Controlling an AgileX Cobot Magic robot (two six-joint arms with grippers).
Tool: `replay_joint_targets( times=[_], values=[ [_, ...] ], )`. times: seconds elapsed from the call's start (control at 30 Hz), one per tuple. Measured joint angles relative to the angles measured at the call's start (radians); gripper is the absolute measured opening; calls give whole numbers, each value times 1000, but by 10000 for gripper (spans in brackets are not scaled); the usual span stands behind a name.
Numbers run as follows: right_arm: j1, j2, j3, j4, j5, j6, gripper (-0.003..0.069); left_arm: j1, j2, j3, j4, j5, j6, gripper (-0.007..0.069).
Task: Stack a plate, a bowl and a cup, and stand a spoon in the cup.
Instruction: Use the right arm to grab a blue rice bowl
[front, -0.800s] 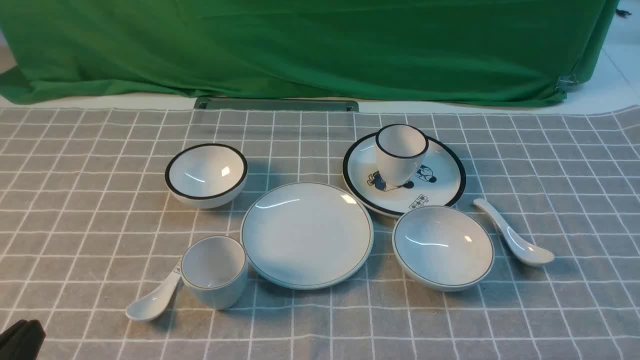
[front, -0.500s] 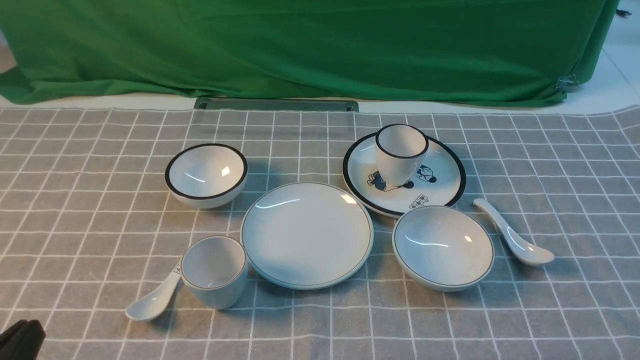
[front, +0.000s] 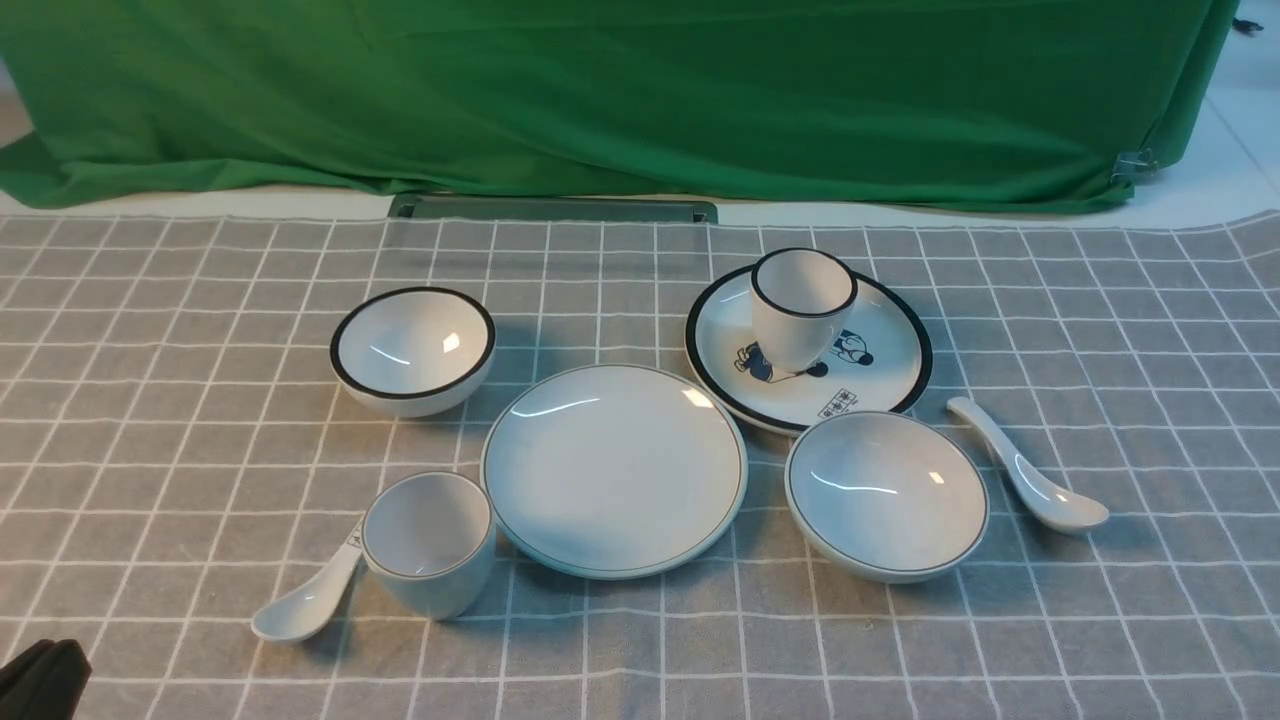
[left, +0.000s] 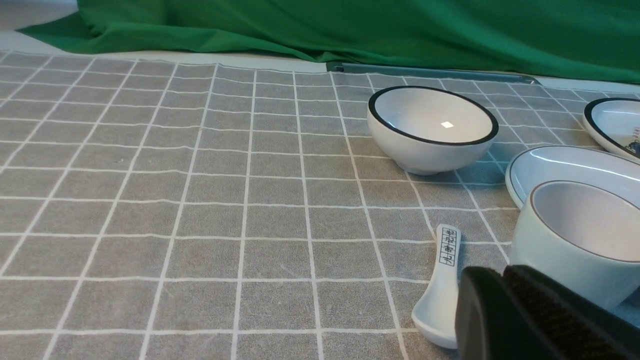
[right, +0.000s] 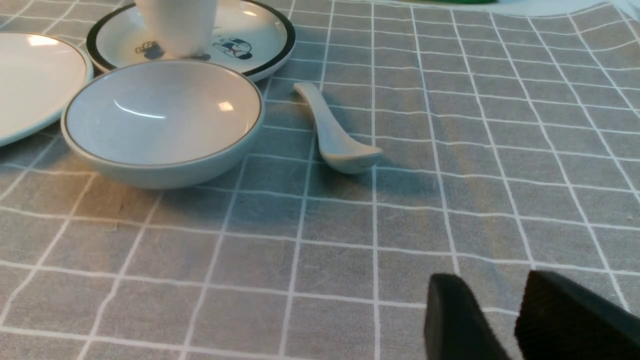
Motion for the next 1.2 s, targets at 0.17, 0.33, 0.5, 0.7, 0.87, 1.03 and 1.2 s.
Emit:
replay_joint_targets(
  times=[0.17, 0.33, 0.5, 0.7, 0.87, 1.03, 1.2],
  values=[
    [0, 0, 0, 0, 0, 0, 242, 0, 0, 0, -37, -34, -7, 17],
    [0, 0, 0, 0, 0, 0, 242, 0, 0, 0, -372, -224, -109, 17],
    [0, 0, 0, 0, 0, 0, 242, 0, 0, -1, -535, -317, -191, 17],
    [0, 0, 0, 0, 0, 0, 242, 0, 22, -235, -484, -2, -153, 17],
    [0, 0, 0, 0, 0, 0, 242, -12, 255, -485, -429, 323, 90, 17],
    [0, 0, 0, 0, 0, 0, 242, -127, 517, -622, -413, 443, 181, 17],
    [0, 0, 0, 0, 0, 0, 242, -240, 703, -666, -406, 458, 218, 17]
  ],
)
